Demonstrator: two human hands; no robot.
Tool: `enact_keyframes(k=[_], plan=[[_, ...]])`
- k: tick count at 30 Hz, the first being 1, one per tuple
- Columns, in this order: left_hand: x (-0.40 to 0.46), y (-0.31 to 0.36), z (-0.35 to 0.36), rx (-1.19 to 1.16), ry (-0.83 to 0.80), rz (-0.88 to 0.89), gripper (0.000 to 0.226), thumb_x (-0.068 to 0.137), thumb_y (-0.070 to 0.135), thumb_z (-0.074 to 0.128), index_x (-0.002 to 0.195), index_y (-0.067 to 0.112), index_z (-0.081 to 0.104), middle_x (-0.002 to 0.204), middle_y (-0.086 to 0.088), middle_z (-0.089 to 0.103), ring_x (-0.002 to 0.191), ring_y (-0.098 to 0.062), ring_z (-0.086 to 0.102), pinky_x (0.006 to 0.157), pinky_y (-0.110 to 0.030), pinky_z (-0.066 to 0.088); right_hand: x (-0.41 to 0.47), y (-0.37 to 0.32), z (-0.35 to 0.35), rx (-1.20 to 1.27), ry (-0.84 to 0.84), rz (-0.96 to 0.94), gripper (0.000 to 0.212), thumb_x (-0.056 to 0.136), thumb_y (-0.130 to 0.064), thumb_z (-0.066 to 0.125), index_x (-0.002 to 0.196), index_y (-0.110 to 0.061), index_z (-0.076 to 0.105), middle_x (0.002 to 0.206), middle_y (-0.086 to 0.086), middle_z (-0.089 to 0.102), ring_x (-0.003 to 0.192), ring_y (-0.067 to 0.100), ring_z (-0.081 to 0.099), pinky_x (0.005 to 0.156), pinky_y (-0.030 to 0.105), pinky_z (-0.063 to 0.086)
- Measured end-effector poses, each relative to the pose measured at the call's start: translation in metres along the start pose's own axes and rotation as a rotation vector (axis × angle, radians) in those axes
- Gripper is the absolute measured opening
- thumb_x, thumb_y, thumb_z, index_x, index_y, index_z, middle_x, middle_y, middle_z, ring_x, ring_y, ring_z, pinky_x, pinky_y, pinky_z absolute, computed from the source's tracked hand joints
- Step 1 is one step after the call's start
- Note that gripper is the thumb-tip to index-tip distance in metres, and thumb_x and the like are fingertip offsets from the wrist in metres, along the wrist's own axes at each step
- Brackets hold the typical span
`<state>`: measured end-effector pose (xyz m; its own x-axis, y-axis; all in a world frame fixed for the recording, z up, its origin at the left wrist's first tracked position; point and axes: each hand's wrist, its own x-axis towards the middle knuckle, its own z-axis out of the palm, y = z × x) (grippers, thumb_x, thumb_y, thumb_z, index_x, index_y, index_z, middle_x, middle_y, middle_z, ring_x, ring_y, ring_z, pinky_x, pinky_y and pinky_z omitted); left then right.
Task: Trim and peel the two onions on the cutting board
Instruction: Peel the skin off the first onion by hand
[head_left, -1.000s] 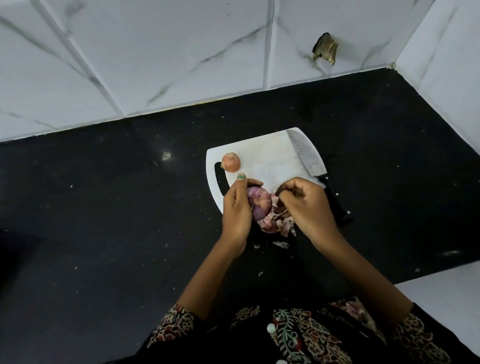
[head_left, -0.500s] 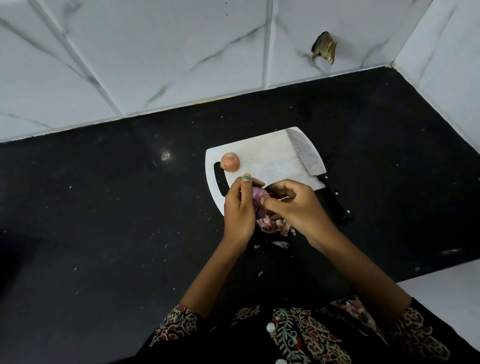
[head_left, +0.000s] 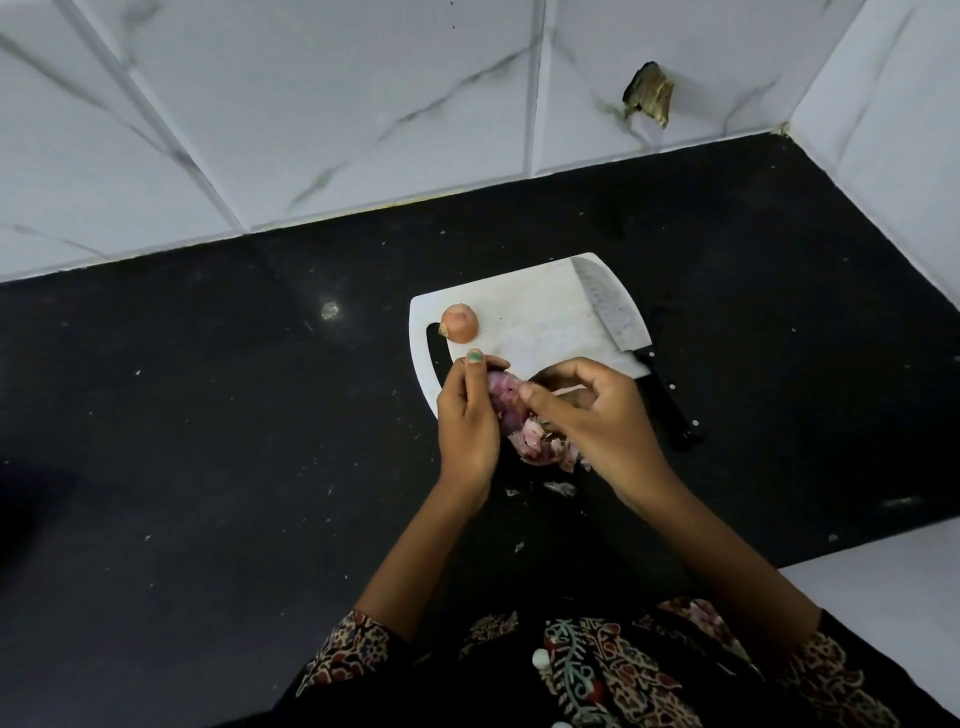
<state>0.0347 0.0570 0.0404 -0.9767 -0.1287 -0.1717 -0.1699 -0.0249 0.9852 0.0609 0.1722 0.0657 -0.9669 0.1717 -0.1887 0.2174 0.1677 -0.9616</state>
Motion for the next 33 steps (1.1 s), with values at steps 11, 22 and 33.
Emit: enact_keyframes(k=[11, 22, 33], plan=[[-0.006, -0.001, 0.003, 0.047, 0.035, 0.107, 0.027, 0.103, 0.025, 0.04, 0.084, 0.018, 0.058, 0.079, -0.004, 0.061, 0.074, -0.013, 0.059, 0.067, -0.026, 0.049, 0.004, 0.009, 0.009, -0.137, -0.045, 0.028, 0.017, 0.093, -0.028, 0.057, 0.096, -0.013, 0.063, 0.098, 0.006, 0.066, 0.092, 0.02, 0.065, 0.088, 0.047, 0.052], [0.004, 0.003, -0.008, -0.353, -0.049, -0.375, 0.03, 0.1, 0.037, 0.045, 0.087, 0.014, 0.06, 0.075, -0.003, 0.065, 0.064, -0.013, 0.064, 0.062, -0.027, 0.054, 0.01, 0.011, -0.002, 0.338, 0.024, 0.251, 0.014, 0.096, -0.004, 0.05, 0.085, -0.006, 0.058, 0.077, 0.008, 0.062, 0.058, 0.009, 0.066, 0.054, 0.018, 0.053], [0.001, 0.004, -0.002, -0.29, 0.008, -0.302, 0.034, 0.1, 0.035, 0.044, 0.098, 0.006, 0.062, 0.095, -0.017, 0.066, 0.09, -0.026, 0.065, 0.087, -0.043, 0.053, 0.003, 0.004, -0.001, 0.076, -0.041, 0.077, 0.016, 0.086, -0.02, 0.067, 0.091, -0.005, 0.068, 0.085, 0.007, 0.069, 0.079, 0.014, 0.066, 0.072, 0.031, 0.058]])
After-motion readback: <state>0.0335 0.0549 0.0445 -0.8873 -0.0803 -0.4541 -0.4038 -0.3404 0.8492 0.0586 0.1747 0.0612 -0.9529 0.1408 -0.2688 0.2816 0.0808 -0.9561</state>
